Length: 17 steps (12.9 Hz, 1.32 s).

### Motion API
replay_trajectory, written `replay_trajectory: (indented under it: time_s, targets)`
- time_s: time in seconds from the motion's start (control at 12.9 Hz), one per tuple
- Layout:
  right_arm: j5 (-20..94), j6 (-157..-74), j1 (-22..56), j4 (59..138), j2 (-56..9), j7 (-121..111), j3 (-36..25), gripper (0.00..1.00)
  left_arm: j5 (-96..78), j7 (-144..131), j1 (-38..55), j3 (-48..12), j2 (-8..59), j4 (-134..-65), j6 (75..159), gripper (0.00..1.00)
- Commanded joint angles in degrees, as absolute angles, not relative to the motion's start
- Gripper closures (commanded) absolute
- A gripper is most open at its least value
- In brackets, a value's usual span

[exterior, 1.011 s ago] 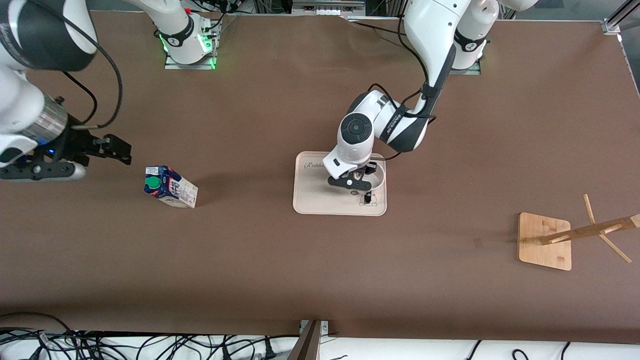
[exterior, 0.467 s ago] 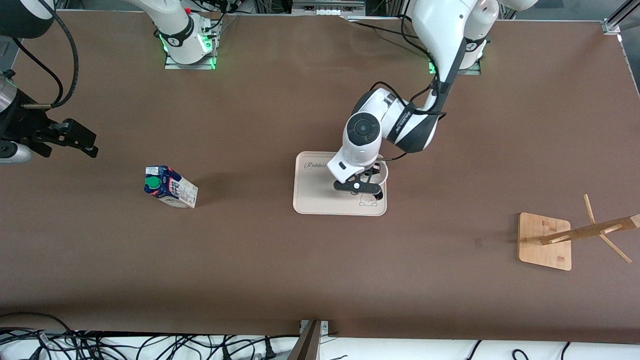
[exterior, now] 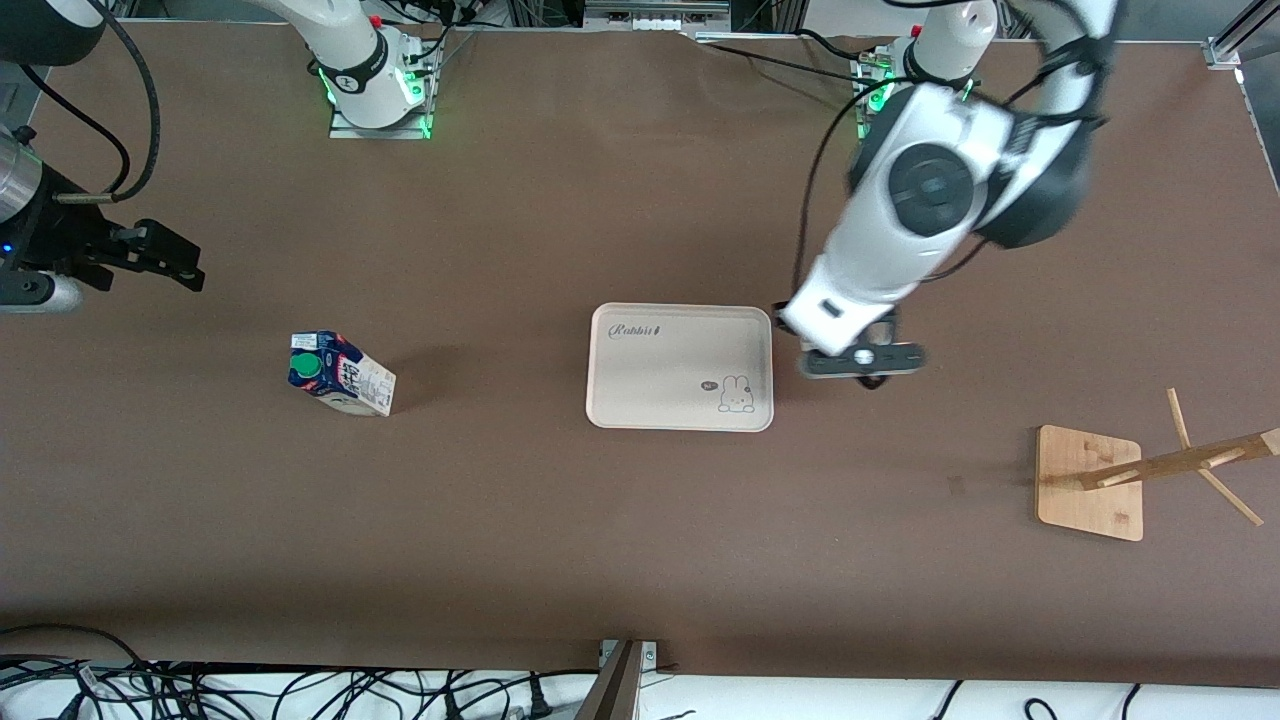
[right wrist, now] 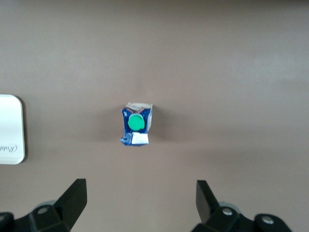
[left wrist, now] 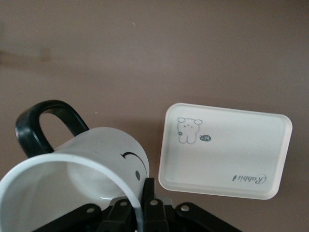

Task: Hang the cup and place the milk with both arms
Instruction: 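Lift the white mug with the left gripper toward the wooden stand, then lower the mug handle onto a stand peg with the left gripper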

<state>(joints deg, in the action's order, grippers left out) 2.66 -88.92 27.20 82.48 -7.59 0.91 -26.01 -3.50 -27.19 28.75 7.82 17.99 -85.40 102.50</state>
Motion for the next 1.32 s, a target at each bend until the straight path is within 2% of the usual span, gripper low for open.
replay_trajectory:
  time_s: [0.0,0.39,0.78,1.24]
  targets:
    - [1.1,-88.7,27.6,86.7,-3.2,0.7,-25.5,0.00,-0.4,-17.4,22.9,6.9,17.8,-80.2,99.6,1.00]
    - [-1.6,-89.0,25.4,87.3,-2.6,0.4,-20.8,0.00,-6.0,2.9,11.4,7.2,17.5,-80.2,104.1,1.00]
    - [-1.8,-93.9,10.8,95.1,2.7,-0.1,-6.4,0.00,-7.6,10.8,7.0,7.2,18.1,-81.0,107.0,1.00]
    - [-1.8,-95.4,9.8,94.0,2.0,-0.1,-5.4,0.00,-14.3,12.5,2.9,7.2,19.3,-83.0,108.3,1.00]
